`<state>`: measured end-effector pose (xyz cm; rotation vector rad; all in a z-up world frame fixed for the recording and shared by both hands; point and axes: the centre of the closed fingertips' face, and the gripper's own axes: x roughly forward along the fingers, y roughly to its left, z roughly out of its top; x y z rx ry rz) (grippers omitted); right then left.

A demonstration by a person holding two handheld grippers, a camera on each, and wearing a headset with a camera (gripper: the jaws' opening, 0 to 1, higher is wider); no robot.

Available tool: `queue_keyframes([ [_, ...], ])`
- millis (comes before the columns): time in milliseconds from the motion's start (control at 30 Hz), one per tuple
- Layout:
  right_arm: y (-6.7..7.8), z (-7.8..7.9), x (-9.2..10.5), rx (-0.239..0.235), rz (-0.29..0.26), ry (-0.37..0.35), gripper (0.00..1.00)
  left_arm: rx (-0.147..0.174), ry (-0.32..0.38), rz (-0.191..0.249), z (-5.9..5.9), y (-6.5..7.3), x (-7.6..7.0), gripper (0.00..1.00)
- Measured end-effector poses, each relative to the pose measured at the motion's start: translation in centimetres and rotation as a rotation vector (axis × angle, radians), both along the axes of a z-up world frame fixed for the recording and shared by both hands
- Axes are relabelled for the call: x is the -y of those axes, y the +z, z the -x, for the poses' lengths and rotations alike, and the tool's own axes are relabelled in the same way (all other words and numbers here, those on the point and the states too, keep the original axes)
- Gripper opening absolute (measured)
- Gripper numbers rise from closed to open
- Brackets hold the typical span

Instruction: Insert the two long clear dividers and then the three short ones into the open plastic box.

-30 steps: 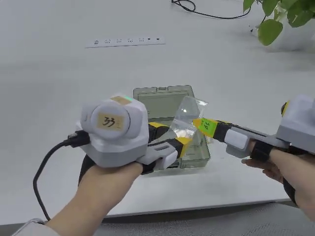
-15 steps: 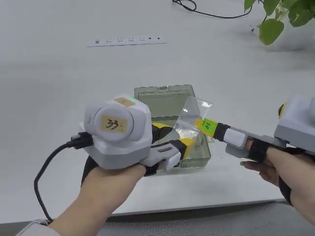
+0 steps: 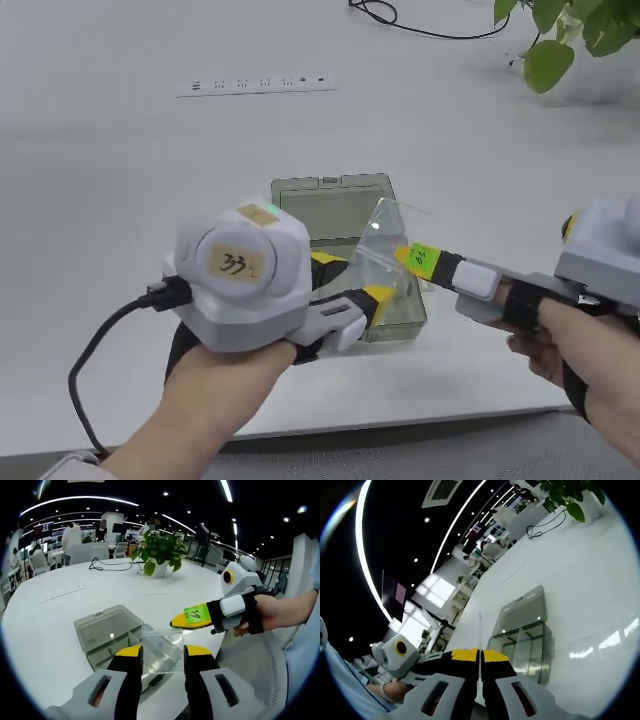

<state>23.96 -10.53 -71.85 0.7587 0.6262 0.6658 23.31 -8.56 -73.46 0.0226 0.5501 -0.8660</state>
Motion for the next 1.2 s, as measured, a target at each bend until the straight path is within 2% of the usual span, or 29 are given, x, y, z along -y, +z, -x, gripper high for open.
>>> queue_keyframes([
  [133, -0.1, 0.0, 0.1, -0.015, -0.003, 0.004, 0.02, -0.001, -0.019, -0.008, 0.1, -0.2, 0.1, 0.31],
  [167, -0.1, 0.0, 0.1, -0.016, -0.002, 0.002, 0.02, 0.011, -0.026, -0.013, 0.1, -0.2, 0.1, 0.32],
  [267, -0.2, 0.1, 0.3, -0.02, 0.001, -0.002, 0.02, 0.014, -0.037, -0.025, 0.2, -0.3, 0.1, 0.39],
  [333, -0.2, 0.1, 0.4, -0.022, 0.001, -0.002, 0.02, 0.008, -0.043, -0.025, 0.3, -0.4, 0.2, 0.46],
  [367, -0.3, 0.1, 0.4, -0.029, 0.004, -0.005, 0.02, 0.024, -0.044, -0.043, 0.2, -0.5, 0.0, 0.49],
  [467, -0.5, 0.2, 0.5, -0.041, 0.008, 0.002, 0.02, 0.03, -0.061, -0.043, 0.4, -0.5, 0.1, 0.6],
  [567, -0.7, 0.4, 0.5, -0.056, 0.01, 0.009, 0.02, 0.041, -0.09, -0.074, 0.5, -0.8, -0.1, 0.7],
  [667, -0.7, 0.4, 0.4, -0.063, 0.008, 0.014, 0.02, 0.039, -0.101, -0.078, 0.6, -0.9, -0.2, 0.85],
  [700, -0.7, 0.4, 0.4, -0.063, 0.01, 0.014, 0.02, 0.052, -0.116, -0.089, 0.6, -0.9, -0.2, 0.93],
  [767, -0.7, 0.5, 0.3, -0.069, 0.009, 0.018, 0.02, 0.081, -0.141, -0.141, 0.6, -1.2, -0.4, 1.0],
  [800, -0.8, 0.5, 0.3, -0.072, 0.013, 0.018, 0.02, 0.085, -0.162, -0.154, 0.7, -1.3, -0.6, 1.0],
  [833, -0.8, 0.6, 0.2, -0.073, 0.011, 0.023, 0.02, 0.069, -0.169, -0.151, 0.9, -1.4, -0.5, 1.0],
  [1067, -0.8, 0.7, -0.1, -0.083, 0.019, 0.028, 0.02, 0.083, -0.164, -0.139, 0.5, -1.1, -1.4, 1.0],
  [1167, -0.8, 0.7, -0.3, -0.092, 0.036, 0.031, 0.02, 0.086, -0.168, -0.162, 0.3, -1.5, -2.2, 1.0],
  [1200, -0.8, 0.7, -0.4, -0.092, 0.038, 0.034, 0.02, 0.087, -0.167, -0.156, 0.3, -1.4, -2.6, 1.0],
])
